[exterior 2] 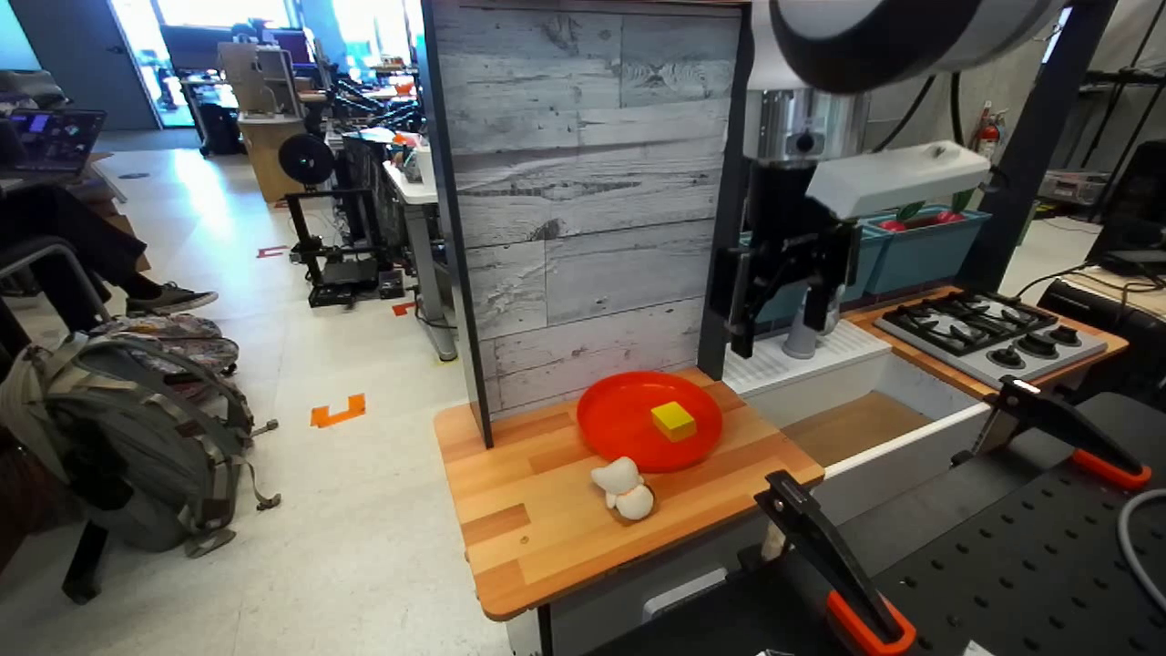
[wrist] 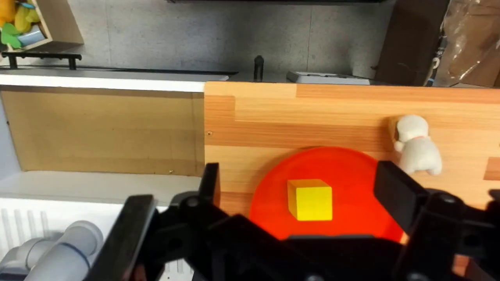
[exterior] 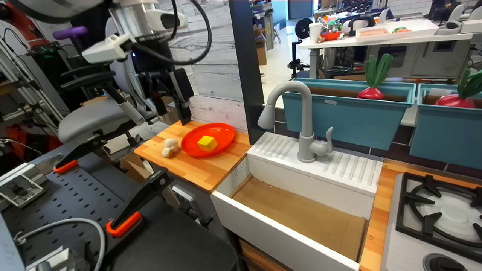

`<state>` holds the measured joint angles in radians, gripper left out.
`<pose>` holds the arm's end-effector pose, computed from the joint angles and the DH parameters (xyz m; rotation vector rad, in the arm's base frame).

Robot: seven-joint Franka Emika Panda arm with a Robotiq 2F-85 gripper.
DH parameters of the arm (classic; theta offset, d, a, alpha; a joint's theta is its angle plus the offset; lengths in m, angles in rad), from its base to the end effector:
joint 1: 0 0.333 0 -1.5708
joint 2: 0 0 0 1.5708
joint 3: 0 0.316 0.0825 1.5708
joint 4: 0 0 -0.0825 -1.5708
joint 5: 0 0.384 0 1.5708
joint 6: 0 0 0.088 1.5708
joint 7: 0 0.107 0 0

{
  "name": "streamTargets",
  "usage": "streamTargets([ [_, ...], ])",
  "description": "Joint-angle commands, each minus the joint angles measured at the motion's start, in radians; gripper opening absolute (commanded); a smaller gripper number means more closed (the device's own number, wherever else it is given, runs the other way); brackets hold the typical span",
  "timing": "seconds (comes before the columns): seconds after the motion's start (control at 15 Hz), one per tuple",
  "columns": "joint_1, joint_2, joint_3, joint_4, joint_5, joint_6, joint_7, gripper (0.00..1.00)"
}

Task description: Move the yellow block to the left

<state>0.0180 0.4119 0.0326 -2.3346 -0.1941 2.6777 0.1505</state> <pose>0.5050 0.0325 0.1541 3.0640 0.1141 -0.0922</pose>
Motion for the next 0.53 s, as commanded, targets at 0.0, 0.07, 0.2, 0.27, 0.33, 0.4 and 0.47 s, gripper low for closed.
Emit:
streamTargets([
  [0.0, 0.044, 0.176, -0.041, 0.135, 0.051, 0.045, 0.042, 1.00],
  [0.07, 0.050, 0.217, -0.047, 0.172, 0.065, 0.041, 0.045, 1.00],
  [0.2, 0.057, 0.286, -0.046, 0.244, 0.098, 0.022, 0.044, 1.00],
  [0.27, 0.068, 0.324, -0.052, 0.286, 0.107, 0.015, 0.051, 1.00],
  [0.33, 0.077, 0.356, -0.055, 0.324, 0.115, 0.001, 0.054, 1.00],
  [0.4, 0.090, 0.389, -0.060, 0.362, 0.118, -0.006, 0.062, 1.00],
  [0.47, 0.101, 0.416, -0.064, 0.392, 0.120, -0.006, 0.071, 1.00],
])
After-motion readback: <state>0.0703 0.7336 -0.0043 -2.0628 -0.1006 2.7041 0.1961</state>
